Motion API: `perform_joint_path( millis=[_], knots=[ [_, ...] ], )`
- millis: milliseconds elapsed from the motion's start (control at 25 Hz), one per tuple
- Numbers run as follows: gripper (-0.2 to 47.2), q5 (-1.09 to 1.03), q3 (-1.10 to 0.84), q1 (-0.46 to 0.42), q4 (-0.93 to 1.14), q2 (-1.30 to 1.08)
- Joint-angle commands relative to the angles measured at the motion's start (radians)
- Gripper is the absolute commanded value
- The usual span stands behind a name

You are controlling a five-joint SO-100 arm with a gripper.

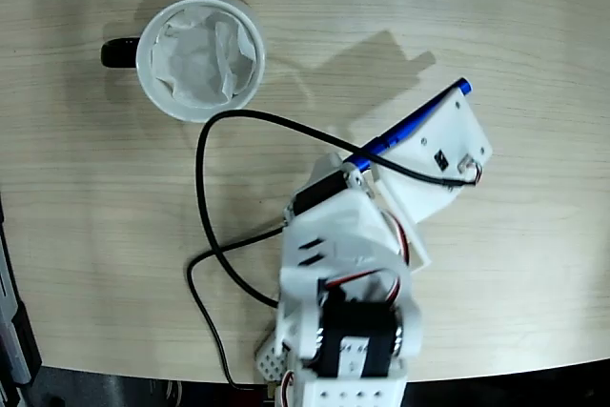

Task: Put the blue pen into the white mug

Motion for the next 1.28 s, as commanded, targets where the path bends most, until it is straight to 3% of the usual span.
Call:
perform_joint_path(
  millis=[0,280,520,880,1240],
  knots=[
    [0.0,0.161,0.017,-0.094,-0.028,0.124],
    [0.0,0.531,0.009,-0.311,-0.092,0.244],
    [0.0,0.765,0.006,-0.434,-0.199,0.331],
    [0.0,0.992,0.025,-0.535,-0.462,0.368],
    [0.0,1.144,0.163,-0.607,-0.765,0.336]
  ],
)
